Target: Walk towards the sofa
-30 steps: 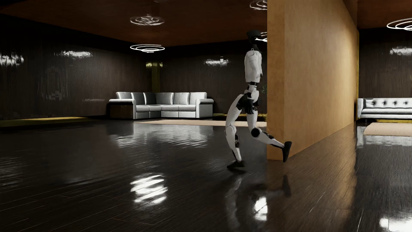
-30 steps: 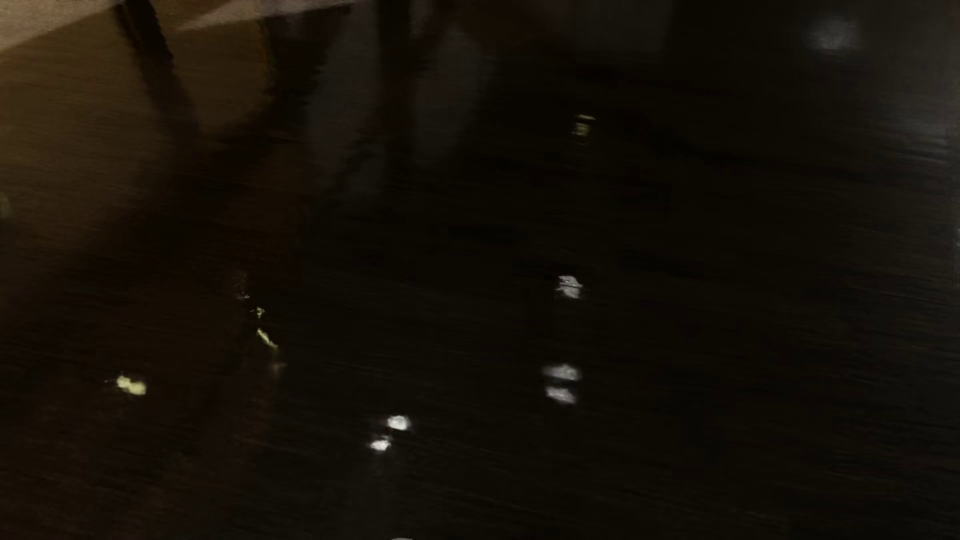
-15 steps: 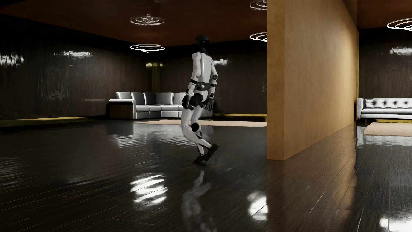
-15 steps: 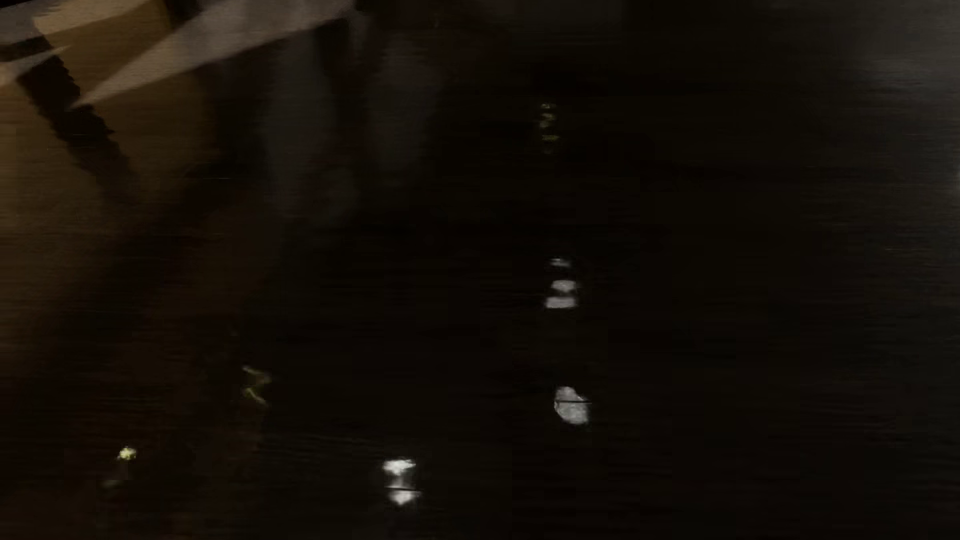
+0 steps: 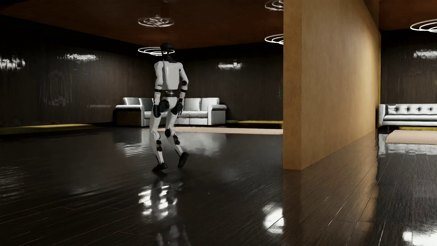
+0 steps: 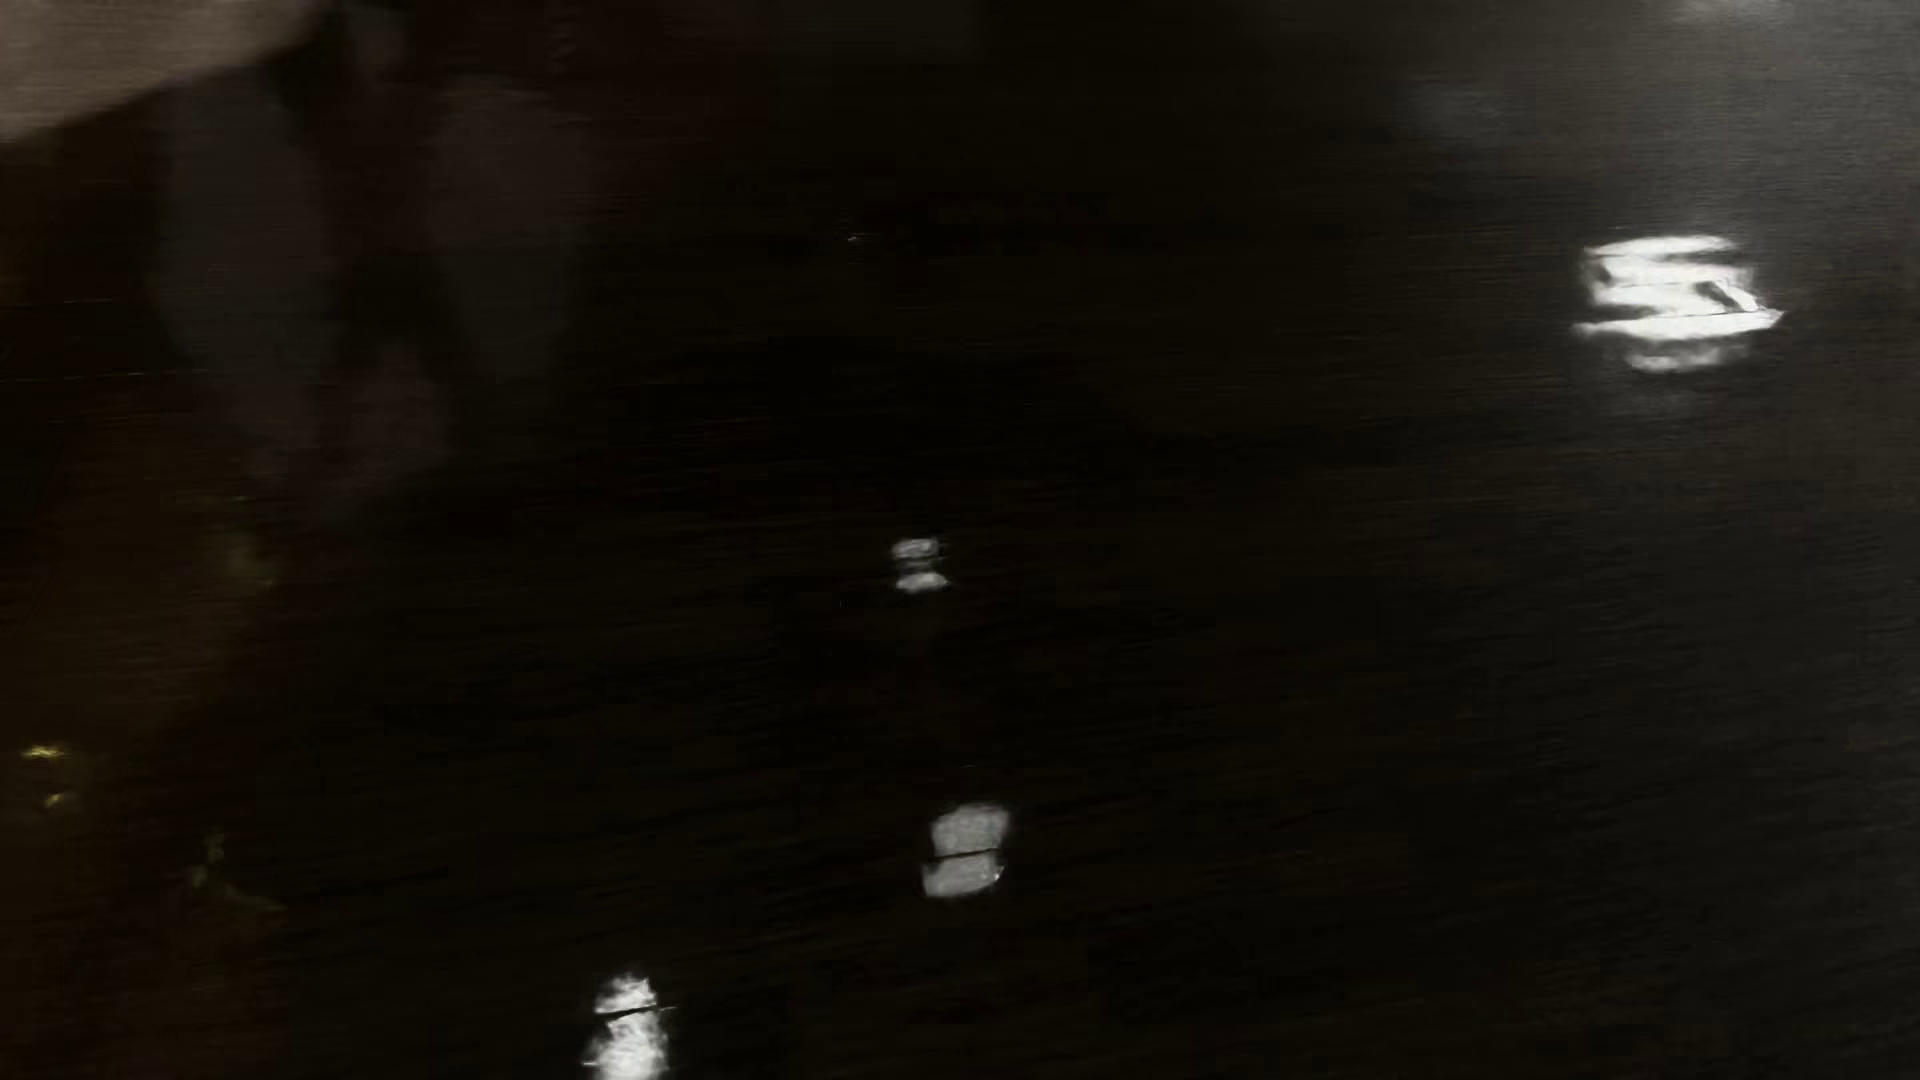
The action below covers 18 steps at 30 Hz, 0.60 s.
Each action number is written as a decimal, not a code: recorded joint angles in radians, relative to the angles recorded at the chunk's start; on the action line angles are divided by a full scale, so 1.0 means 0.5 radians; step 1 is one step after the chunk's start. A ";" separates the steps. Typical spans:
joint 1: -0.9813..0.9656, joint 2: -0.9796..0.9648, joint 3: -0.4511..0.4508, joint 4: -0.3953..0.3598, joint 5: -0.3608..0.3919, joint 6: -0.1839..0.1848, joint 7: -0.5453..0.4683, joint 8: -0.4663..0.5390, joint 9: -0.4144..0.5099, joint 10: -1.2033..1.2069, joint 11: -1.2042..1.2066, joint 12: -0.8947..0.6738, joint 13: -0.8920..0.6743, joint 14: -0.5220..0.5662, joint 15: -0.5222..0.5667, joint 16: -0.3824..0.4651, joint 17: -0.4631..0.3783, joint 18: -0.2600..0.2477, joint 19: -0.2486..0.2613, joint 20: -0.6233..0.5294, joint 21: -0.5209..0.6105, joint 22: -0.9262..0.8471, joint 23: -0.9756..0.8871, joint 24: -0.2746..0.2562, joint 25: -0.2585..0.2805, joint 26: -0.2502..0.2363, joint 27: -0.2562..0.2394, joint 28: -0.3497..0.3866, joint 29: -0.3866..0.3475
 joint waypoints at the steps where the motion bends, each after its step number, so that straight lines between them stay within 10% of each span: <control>1: 0.183 -0.178 -0.104 0.021 -0.015 0.036 0.000 0.000 -0.007 -0.100 -0.238 0.005 0.037 -0.071 0.055 0.001 0.010 0.000 0.000 0.011 0.059 -0.081 0.068 0.000 0.000 0.000 0.000 0.000 0.000; 3: 0.492 -0.452 -0.351 0.038 -0.069 0.062 0.000 0.000 -0.018 -0.227 -0.763 -0.002 0.150 -0.184 -0.084 0.054 -0.036 0.000 0.000 0.023 0.058 -0.289 0.056 0.000 0.000 0.000 0.000 0.000 0.000; 6: 0.796 -0.644 -0.716 0.056 -0.269 0.092 0.000 0.000 -0.028 -0.241 -1.184 -0.131 0.312 -0.221 -0.918 0.147 -0.097 0.000 0.000 -0.022 0.075 -0.354 0.161 0.000 0.000 0.000 0.000 0.000 0.000; 8: 0.906 -0.855 -0.768 0.151 -0.260 0.186 0.000 0.000 -0.067 -0.156 -0.910 -0.158 0.402 0.123 -0.030 0.136 -0.109 0.000 0.000 0.047 0.126 -0.303 0.285 0.000 0.000 0.000 0.000 0.000 0.000; 11: 0.497 -0.741 -0.588 0.159 0.049 0.302 0.000 0.000 -0.076 0.689 -0.571 -0.133 0.330 0.774 -0.058 0.079 -0.110 0.000 0.000 0.025 0.238 -0.119 0.368 0.000 0.000 0.000 0.000 0.000 0.000; 15: -0.335 0.095 -0.192 -0.026 0.312 0.225 0.000 0.000 -0.003 1.311 -0.903 -0.086 0.108 -0.055 -0.501 0.041 -0.105 0.000 0.000 -0.084 0.065 -0.082 0.053 0.000 0.000 0.000 0.000 0.000 0.000; 18: -0.588 0.811 0.154 -0.077 0.180 0.118 0.000 0.000 0.055 0.404 -1.271 -0.011 -0.052 -0.024 -0.959 0.052 -0.123 0.000 0.000 -0.072 -0.214 -0.112 -0.302 0.000 0.000 0.000 0.000 0.000 0.000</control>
